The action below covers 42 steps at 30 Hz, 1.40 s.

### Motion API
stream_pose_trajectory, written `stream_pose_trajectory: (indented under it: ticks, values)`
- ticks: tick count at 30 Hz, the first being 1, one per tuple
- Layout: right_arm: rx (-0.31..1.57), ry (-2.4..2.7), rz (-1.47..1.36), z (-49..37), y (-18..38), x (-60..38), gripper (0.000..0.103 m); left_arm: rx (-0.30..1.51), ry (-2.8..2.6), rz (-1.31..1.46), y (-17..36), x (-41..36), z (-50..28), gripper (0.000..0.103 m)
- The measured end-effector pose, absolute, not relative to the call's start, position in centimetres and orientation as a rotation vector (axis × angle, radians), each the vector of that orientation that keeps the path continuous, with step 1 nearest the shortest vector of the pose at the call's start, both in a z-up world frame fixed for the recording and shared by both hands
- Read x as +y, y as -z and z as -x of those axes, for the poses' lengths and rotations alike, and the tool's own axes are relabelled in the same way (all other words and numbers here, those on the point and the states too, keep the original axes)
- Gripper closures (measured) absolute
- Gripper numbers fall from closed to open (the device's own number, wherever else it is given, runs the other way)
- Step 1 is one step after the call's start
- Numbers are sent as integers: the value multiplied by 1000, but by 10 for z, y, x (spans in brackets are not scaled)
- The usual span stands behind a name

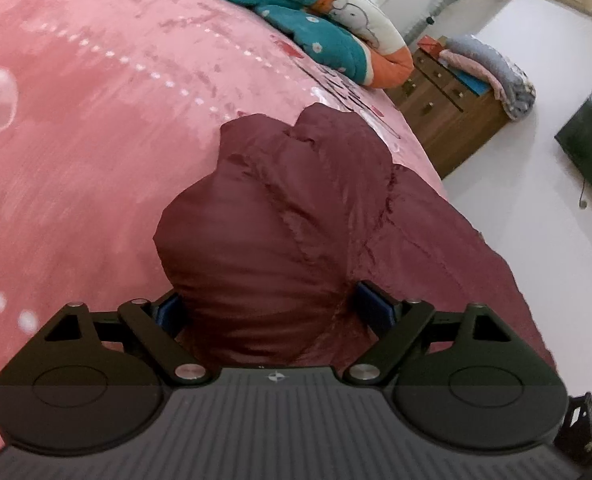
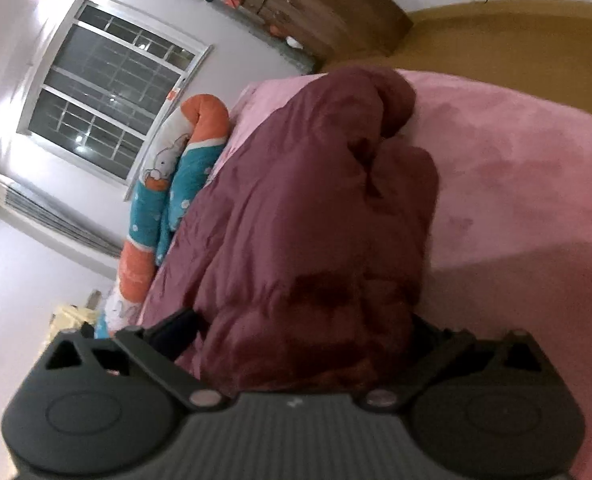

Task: Fold large clothes

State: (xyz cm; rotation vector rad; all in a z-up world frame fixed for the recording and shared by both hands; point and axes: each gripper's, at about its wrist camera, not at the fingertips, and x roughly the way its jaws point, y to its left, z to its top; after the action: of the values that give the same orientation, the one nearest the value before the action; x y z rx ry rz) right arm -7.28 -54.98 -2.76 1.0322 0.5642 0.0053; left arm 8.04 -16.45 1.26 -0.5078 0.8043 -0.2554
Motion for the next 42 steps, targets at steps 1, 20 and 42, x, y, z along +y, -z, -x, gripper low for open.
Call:
stream_pose_trajectory:
  ticks: [1,20,42]
  values:
    - [573,5,-1027,71,27,-547,36,800,257,483,-15,-168,-83,4]
    - [432,333,-781,116,1,-561,75,736,494,172,-30,-295,-115,29]
    - [313,464,-727,182,-36,-502,10,664,372,43,-48,-250,-56,6]
